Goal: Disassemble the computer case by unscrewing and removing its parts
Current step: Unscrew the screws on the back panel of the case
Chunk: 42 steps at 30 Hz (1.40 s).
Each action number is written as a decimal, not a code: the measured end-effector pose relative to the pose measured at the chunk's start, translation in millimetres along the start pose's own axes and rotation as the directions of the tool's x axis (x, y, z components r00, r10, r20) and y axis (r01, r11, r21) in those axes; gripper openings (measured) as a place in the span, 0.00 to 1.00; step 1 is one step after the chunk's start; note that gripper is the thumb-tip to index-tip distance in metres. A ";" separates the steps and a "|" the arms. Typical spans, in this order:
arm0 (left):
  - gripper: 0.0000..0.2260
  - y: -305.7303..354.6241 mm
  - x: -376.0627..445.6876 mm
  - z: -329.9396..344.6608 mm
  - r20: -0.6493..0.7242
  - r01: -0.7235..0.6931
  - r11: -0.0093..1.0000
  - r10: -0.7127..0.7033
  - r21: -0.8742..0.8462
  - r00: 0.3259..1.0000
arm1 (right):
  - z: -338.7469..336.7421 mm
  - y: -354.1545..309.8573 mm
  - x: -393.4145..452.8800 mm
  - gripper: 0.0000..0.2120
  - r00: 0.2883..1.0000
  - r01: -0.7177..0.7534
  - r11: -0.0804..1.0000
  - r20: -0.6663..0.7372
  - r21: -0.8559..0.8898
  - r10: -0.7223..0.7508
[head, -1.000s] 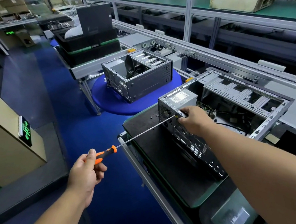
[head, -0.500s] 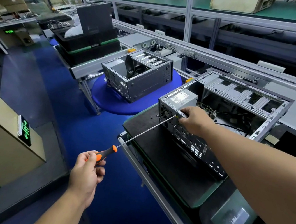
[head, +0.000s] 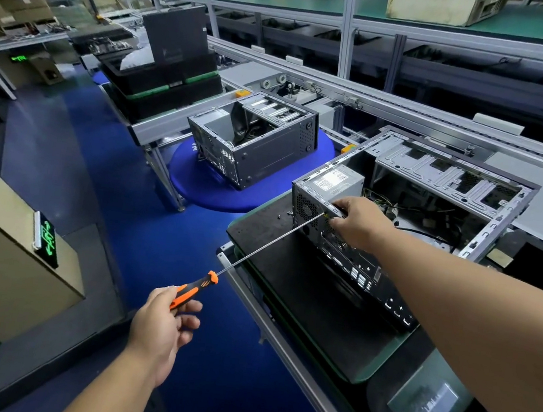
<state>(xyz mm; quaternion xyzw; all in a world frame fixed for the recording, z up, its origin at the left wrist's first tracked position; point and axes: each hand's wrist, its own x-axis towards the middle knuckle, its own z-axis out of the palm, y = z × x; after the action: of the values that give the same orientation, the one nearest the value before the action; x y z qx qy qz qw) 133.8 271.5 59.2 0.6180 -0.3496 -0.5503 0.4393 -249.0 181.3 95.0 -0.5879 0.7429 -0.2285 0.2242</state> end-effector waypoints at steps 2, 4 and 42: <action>0.11 0.9 -1.4 -0.3 0.014 -0.017 0.999 0.018 -0.050 1.000 | 0.3 -0.1 0.0 0.18 1.000 -0.001 1.000 0.001 0.002 0.001; 0.10 1.5 -2.0 -0.7 0.019 -0.047 0.997 0.048 -0.059 0.999 | 0.6 -0.2 -0.2 0.17 1.000 -0.001 1.000 0.003 0.001 0.001; 0.16 -1.8 7.5 -10.3 0.087 0.003 1.000 -0.005 0.022 0.996 | 0.7 -1.6 -1.3 0.21 1.000 -0.014 0.999 -0.007 -0.037 0.014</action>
<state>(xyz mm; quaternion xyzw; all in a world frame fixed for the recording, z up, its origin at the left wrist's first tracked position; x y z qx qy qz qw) 145.0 267.0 54.8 0.5989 -0.3732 -0.5739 0.4156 -247.1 182.1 95.5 -0.5860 0.7519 -0.2148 0.2124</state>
